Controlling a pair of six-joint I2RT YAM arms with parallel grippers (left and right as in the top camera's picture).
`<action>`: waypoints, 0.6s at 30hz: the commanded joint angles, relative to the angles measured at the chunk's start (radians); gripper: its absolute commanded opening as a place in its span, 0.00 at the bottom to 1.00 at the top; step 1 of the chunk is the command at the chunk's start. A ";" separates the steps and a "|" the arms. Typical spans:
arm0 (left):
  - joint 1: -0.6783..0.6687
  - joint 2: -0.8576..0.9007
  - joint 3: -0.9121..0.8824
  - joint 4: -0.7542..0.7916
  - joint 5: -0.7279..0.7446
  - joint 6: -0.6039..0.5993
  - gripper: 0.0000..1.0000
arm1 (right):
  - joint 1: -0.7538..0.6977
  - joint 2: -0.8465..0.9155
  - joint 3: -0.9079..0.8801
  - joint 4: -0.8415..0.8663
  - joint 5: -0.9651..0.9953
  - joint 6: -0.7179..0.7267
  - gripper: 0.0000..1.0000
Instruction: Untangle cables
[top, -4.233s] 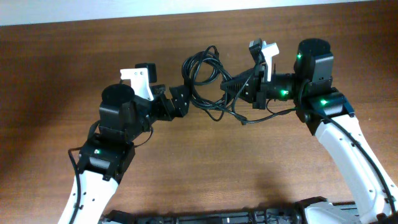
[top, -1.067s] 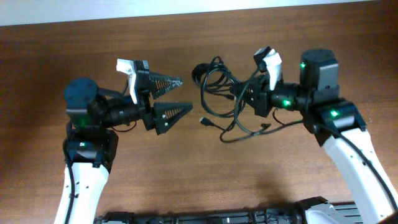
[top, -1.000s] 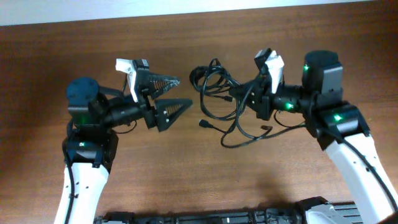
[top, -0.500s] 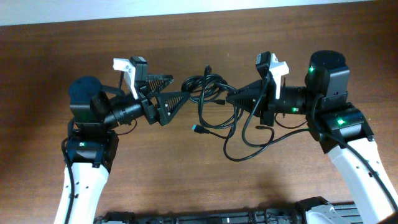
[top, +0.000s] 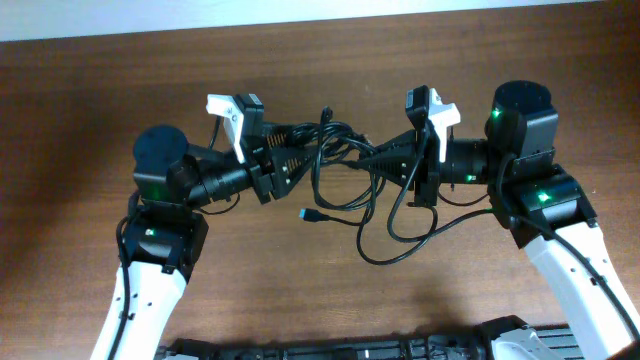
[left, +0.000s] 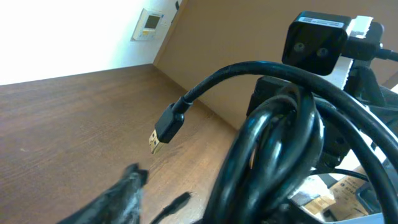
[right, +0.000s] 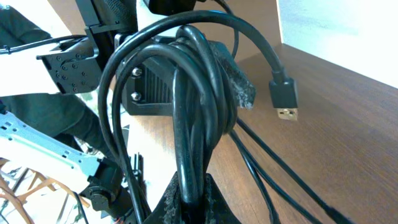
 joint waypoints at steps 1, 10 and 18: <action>-0.001 -0.005 0.016 0.003 -0.034 0.008 0.38 | 0.006 -0.018 0.002 0.007 -0.027 -0.007 0.08; 0.000 -0.005 0.016 -0.014 -0.100 0.009 0.00 | 0.005 -0.018 0.002 -0.013 0.026 -0.006 0.54; 0.000 -0.006 0.016 -0.266 -0.476 0.078 0.00 | 0.005 -0.018 0.002 -0.177 0.429 0.005 0.72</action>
